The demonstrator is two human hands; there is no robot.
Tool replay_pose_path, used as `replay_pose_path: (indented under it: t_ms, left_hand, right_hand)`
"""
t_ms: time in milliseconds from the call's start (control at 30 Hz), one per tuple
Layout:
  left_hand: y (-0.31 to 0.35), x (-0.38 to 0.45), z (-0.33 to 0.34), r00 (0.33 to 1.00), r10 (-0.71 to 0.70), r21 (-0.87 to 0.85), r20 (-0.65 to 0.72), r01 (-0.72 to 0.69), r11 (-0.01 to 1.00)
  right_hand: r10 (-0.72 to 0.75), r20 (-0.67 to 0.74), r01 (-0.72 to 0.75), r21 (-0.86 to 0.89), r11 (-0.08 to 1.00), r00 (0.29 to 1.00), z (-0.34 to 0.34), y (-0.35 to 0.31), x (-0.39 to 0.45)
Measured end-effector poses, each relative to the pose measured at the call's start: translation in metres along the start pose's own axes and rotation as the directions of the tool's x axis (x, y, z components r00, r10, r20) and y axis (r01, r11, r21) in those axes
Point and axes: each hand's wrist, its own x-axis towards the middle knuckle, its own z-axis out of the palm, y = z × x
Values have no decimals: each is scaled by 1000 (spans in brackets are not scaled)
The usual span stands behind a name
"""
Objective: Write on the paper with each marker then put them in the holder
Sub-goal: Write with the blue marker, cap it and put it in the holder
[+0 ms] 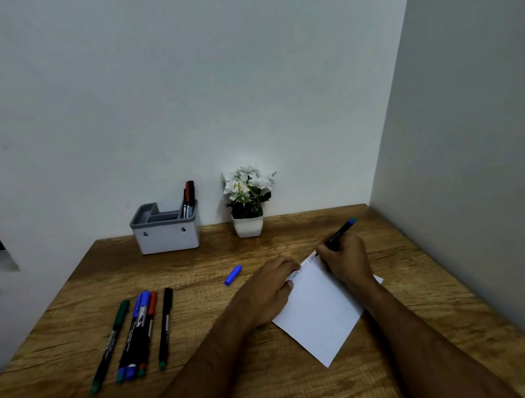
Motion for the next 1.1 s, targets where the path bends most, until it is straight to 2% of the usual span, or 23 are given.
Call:
replay_pose_path:
  t_ms: [333, 500, 633, 767, 900, 1000, 1100]
  left_hand:
    - [3, 0, -2, 1000, -16, -5, -5, 16, 1000]
    - [5, 0, -3, 999, -31, -20, -8, 31, 999]
    - [6, 0, -4, 998, -62, -30, -2, 62, 998]
    - [10, 0, -8, 997, -81, -32, -11, 80, 996]
    - [10, -1, -16, 989, -108, 11, -101, 109, 994]
    - [6, -3, -27, 967, -117, 105, -225, 143, 984]
    - [8, -9, -44, 895, -273, 237, -353, 368, 899]
  right_hand:
    - [41, -50, -39, 38, 999, 998, 0, 2, 1]
    - [38, -73, -22, 217, 976, 997, -8, 2, -2]
    - [-4, -54, 26, 420, 907, 999, -13, -8, -8]
    - [-69, -44, 81, 401, 913, 997, -15, -17, -9]
    - [-172, -50, 176, 447, 877, 984, -16, -25, -13]
    - [-220, -11, 195, 511, 837, 975, -15, -30, -18]
    - [-221, 76, 138, 579, 803, 972, -11, -36, -23]
